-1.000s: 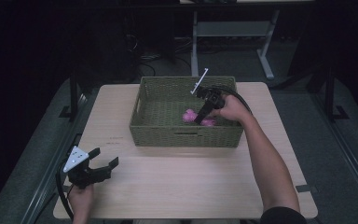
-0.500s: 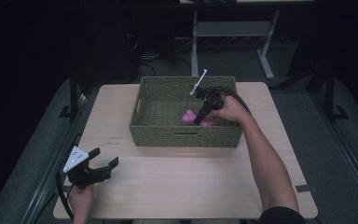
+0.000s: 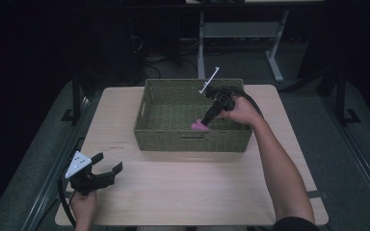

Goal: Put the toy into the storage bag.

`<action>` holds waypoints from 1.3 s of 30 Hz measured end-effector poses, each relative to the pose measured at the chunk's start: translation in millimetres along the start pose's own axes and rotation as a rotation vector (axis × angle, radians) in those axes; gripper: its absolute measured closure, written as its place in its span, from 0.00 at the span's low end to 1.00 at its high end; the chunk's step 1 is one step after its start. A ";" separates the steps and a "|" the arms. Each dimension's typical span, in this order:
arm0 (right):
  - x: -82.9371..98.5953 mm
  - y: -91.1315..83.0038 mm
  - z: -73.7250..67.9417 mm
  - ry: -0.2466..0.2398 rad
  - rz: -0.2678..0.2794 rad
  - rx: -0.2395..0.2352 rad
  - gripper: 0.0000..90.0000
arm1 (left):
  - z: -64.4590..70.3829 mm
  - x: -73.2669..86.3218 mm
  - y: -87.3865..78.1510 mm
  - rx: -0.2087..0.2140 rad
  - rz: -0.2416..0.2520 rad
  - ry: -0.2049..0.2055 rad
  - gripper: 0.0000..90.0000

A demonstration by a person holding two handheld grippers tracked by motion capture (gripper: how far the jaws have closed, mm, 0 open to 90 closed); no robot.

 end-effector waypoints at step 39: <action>31.9 -64.2 -33.4 -0.011 0.090 0.108 0.30 | 2.6 0.7 2.1 0.000 -0.009 0.011 0.14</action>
Point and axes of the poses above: each handheld gripper's, and its own axes: y roughly forward along the jaws, x roughly out of its underside, z roughly to its right, the point moved 4 cm from there along y, roughly forward along the jaws, and after that the axes turned 8 degrees about z, right-handed, at the moved point
